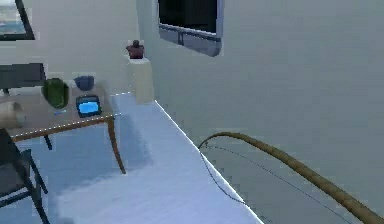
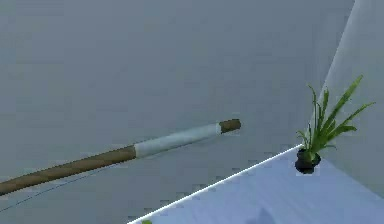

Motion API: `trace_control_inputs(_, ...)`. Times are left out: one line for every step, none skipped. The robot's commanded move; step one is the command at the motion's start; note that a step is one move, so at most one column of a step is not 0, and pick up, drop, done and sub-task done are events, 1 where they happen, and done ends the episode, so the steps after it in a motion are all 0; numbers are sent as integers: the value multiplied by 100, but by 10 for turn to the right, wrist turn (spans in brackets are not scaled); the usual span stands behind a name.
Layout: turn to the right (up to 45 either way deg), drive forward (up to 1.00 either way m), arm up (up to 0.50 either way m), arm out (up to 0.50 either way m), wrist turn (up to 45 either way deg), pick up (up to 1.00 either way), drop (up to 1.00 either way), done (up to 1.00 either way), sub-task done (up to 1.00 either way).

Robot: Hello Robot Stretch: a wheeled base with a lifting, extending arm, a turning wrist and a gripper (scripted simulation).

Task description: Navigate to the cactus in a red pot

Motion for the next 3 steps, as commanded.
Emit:
trace_control_inputs(0, 65, 0, 0, 0, 0, 0, 0, 0)
trace_control_inputs(-240, 0, 0, 0, 0, 0, 0, 0, 0)
trace_control_inputs(0, 100, 0, 0, 0, 0, 0, 0, 0)
